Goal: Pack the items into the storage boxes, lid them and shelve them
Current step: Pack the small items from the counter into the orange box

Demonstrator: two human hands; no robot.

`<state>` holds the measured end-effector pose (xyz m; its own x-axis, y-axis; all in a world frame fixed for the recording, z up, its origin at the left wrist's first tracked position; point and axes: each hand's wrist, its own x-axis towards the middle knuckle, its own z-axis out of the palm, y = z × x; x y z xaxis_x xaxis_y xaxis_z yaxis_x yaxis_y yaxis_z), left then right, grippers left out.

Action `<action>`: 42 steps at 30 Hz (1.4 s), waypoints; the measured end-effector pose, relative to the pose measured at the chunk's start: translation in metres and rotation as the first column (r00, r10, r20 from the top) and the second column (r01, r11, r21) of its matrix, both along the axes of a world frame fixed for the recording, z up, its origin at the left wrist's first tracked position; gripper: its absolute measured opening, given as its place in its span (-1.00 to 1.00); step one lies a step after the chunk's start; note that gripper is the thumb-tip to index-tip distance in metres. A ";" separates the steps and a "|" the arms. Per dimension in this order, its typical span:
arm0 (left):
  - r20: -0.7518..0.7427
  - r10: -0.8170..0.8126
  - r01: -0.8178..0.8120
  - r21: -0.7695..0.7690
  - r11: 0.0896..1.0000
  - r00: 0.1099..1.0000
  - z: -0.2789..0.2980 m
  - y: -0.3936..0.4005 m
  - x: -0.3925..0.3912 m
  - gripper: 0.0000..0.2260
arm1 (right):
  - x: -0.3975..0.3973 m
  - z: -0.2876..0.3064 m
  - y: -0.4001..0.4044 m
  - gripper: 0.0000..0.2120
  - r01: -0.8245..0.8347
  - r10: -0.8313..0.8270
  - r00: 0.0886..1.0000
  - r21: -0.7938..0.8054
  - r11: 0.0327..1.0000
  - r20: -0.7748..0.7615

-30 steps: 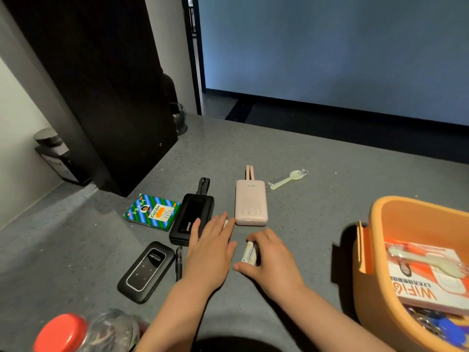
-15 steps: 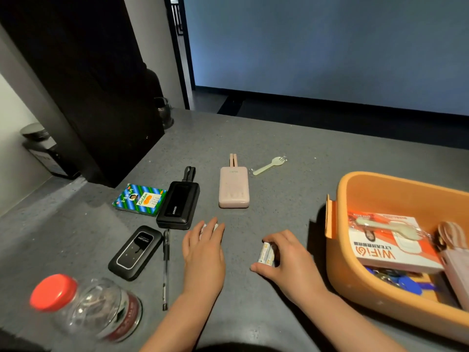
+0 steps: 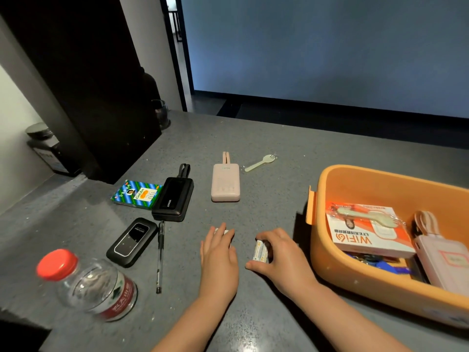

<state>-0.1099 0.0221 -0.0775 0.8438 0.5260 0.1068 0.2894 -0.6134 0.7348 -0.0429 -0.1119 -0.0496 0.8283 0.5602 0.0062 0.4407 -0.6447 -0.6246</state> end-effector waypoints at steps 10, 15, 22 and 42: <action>-0.086 -0.338 0.320 -0.174 0.931 0.937 0.029 0.058 -0.028 -0.27 | 0.014 0.003 0.009 -0.40 -0.147 0.146 0.988 -0.016 0.989 -0.042; -0.190 -0.415 0.406 -0.084 0.910 0.890 0.034 0.071 -0.025 -0.20 | 0.018 0.004 0.020 -0.39 -0.205 0.203 0.978 -0.017 0.979 -0.053; -0.249 -0.449 0.458 -0.023 0.889 0.858 0.034 0.077 -0.007 -0.20 | 0.023 0.004 0.021 -0.34 -0.234 0.233 0.970 -0.017 0.972 -0.069; -0.237 -0.453 0.477 0.052 0.877 0.859 0.035 0.080 -0.005 -0.43 | 0.015 0.008 0.022 -0.39 -0.228 0.227 0.974 -0.082 0.970 -0.021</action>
<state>-0.1146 0.1024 -0.0427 0.9957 0.0618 -0.0689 0.0911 -0.7856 0.6120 -0.0281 -0.0903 -0.0415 0.6785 0.7323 -0.0575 0.5750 -0.5782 -0.5788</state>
